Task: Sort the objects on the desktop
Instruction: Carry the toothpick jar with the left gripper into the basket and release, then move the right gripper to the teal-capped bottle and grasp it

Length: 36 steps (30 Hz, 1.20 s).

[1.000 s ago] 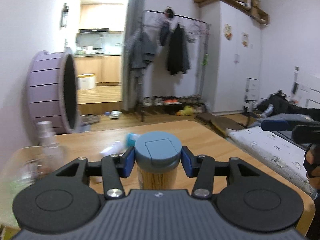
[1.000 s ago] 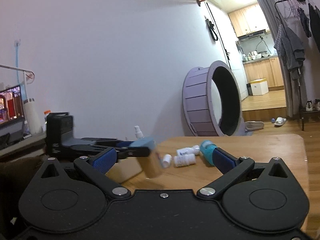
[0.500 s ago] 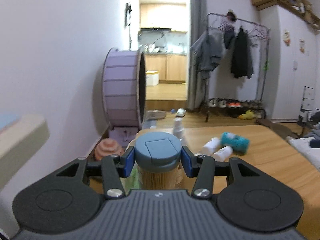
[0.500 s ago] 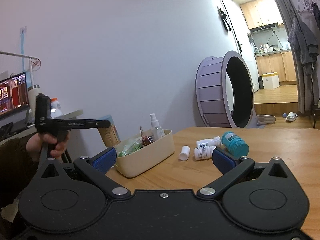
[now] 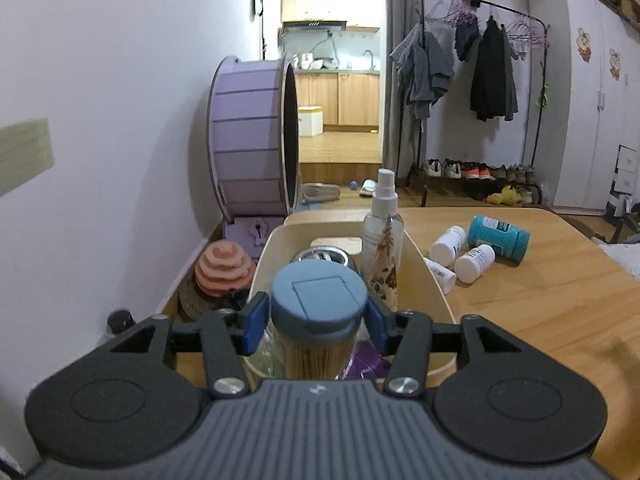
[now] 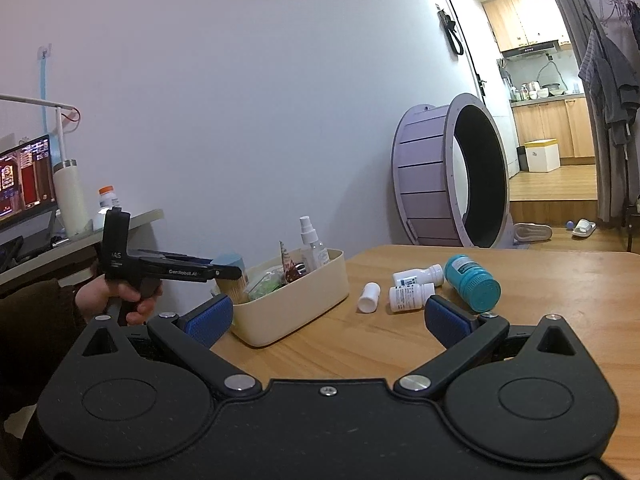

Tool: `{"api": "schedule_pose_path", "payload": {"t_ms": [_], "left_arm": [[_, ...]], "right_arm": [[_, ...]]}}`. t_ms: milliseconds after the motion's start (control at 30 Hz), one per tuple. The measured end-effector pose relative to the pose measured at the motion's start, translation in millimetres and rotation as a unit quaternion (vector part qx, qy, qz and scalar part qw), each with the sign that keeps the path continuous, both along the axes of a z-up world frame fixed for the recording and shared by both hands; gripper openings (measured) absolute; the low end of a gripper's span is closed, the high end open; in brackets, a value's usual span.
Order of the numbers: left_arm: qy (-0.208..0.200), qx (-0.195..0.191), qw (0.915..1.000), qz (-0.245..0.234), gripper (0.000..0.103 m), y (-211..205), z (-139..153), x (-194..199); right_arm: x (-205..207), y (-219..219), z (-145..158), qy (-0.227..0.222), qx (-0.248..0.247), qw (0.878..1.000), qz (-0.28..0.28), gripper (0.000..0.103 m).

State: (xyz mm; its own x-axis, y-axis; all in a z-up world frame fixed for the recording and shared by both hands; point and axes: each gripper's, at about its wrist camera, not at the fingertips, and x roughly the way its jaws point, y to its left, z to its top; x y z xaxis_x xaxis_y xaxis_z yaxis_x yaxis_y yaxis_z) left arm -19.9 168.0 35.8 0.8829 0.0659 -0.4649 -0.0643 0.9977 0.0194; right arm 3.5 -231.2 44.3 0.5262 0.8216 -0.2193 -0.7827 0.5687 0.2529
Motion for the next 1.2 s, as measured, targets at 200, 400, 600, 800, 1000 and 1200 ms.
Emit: {"api": "schedule_pose_path", "payload": {"t_ms": [200,400,600,800,1000,1200], "left_arm": [[-0.021,0.01,0.9996,0.014,0.063,-5,6,-19],[-0.044,-0.011,0.9989,-0.011,0.065,-16,18,-41],[-0.047,-0.033,0.996,-0.069,0.066,-50,14,-45],[-0.045,-0.06,0.992,-0.102,0.066,-79,-1,-30],[-0.057,-0.089,0.9883,-0.11,0.066,-84,-19,-18],[-0.077,-0.105,0.9847,-0.116,0.066,-81,-22,-16]], "right_arm": [[-1,4,-1,-0.001,-0.004,1.0,0.002,0.103],[0,4,-1,-0.002,-0.005,1.0,-0.001,0.103],[2,5,-3,-0.005,-0.013,1.0,-0.013,0.103],[9,0,-4,-0.006,-0.021,0.999,-0.028,0.103],[32,1,-12,-0.001,-0.057,0.997,-0.056,0.103],[67,10,-12,0.014,-0.095,0.994,-0.06,0.103]]}}
